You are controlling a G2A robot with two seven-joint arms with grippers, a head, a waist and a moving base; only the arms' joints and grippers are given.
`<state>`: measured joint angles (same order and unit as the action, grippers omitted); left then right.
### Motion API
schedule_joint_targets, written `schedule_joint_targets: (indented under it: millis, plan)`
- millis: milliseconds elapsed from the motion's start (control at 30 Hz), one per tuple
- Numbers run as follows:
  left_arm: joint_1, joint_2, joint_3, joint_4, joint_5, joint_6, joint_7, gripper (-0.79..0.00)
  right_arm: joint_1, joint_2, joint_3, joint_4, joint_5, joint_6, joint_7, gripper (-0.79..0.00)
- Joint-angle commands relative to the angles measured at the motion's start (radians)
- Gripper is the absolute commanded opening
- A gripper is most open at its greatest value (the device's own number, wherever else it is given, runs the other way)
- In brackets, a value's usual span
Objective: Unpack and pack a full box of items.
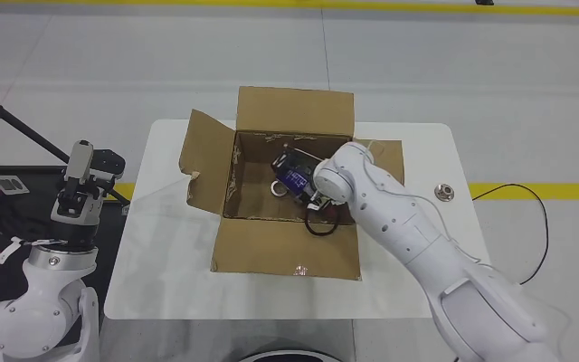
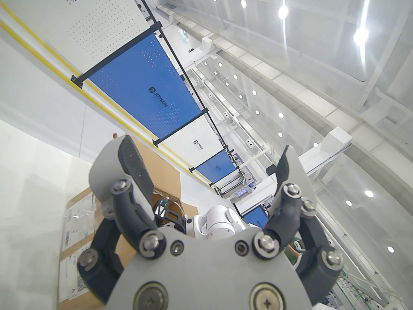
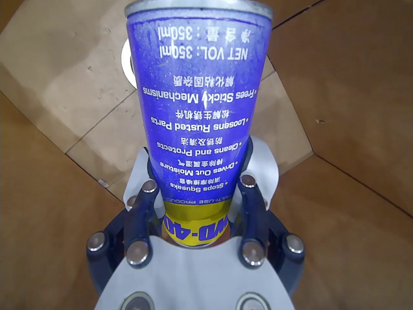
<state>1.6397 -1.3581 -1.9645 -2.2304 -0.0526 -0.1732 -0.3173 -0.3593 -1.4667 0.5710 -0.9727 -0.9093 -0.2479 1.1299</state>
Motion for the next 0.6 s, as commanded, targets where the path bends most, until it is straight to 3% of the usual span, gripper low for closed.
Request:
schedule_joint_targets:
  millis: [0, 133, 233, 400, 567]
  plan:
    - [0.000, 0.000, 0.000, 0.000, 0.000, 0.000, 0.000, 0.000, 0.003, -0.006, -0.004, 0.013, -0.002, -0.003, -0.003, -0.690]
    - [0.000, 0.000, 0.000, 0.000, 0.000, 0.000, 0.000, 0.000, 0.011, -0.017, -0.009, 0.034, -0.004, -0.010, -0.004, -0.536]
    - [0.000, 0.000, 0.000, 0.000, 0.000, 0.000, 0.000, 0.000, 0.015, -0.024, -0.012, 0.042, -0.009, -0.012, -0.004, -0.468]
    - [0.000, 0.000, 0.000, 0.000, 0.000, 0.000, 0.000, 0.000, 0.018, -0.029, -0.007, 0.043, -0.015, -0.014, -0.002, -0.434]
    - [0.000, 0.000, 0.000, 0.000, 0.000, 0.000, 0.000, 0.000, 0.015, -0.023, 0.017, 0.013, -0.027, -0.011, 0.014, -0.163]
